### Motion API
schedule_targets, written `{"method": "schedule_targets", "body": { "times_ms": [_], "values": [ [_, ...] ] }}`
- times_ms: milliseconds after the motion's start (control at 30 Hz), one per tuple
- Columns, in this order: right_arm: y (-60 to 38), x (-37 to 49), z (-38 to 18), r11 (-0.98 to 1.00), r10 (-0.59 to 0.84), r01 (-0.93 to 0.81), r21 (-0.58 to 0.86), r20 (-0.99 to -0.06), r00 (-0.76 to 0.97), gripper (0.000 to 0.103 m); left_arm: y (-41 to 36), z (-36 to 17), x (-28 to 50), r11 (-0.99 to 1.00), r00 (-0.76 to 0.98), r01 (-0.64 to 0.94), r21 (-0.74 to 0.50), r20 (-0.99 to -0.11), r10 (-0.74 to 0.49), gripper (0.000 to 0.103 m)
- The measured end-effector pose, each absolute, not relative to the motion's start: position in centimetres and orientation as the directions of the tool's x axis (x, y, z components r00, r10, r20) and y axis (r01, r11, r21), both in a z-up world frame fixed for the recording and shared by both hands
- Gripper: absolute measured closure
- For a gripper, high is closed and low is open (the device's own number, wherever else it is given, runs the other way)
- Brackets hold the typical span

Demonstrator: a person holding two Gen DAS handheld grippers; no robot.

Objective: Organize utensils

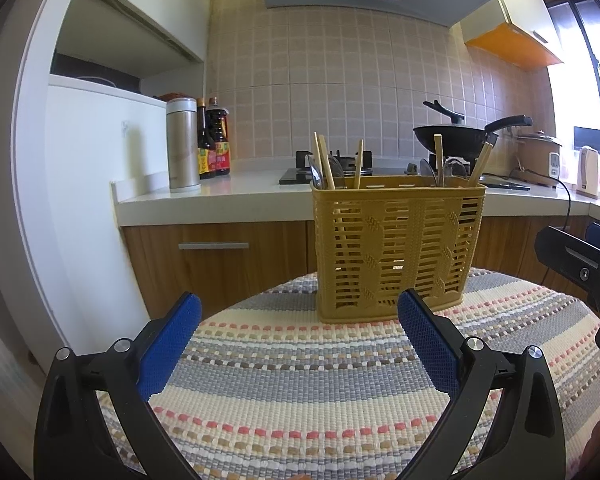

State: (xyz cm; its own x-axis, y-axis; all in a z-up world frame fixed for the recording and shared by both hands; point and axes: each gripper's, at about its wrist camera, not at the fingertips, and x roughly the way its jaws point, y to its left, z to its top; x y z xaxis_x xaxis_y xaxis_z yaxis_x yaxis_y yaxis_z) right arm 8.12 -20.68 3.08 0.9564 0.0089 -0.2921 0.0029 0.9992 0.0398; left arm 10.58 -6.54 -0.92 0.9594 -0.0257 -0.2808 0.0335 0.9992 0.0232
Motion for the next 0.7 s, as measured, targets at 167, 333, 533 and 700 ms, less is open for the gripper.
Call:
{"method": "schedule_targets", "body": {
  "times_ms": [167, 333, 533, 700],
  "values": [
    [-20.68, 8.14, 3.06, 0.999, 0.008, 0.004, 0.042, -0.294, 0.956, 0.008, -6.52, -0.93, 10.66, 0.999, 0.959, 0.034, 0.022, -0.282, -0.026, 0.008],
    [-20.69, 8.27, 3.07, 0.999, 0.01, 0.003, 0.044, -0.297, 0.955, 0.008, -6.51, -0.92, 10.69, 0.999, 0.959, 0.033, 0.023, -0.282, -0.025, 0.008],
    [-20.71, 8.33, 2.98, 0.999, 0.012, 0.001, 0.041, -0.299, 0.954, 0.008, -6.5, -1.01, 10.74, 0.999, 0.959, 0.034, 0.023, -0.284, -0.026, 0.008],
    [-20.78, 8.43, 2.88, 0.999, 0.013, -0.001, 0.041, -0.301, 0.953, 0.008, -6.53, -1.03, 10.79, 0.999, 0.958, 0.033, 0.024, -0.285, -0.024, 0.008]
  ]
}}
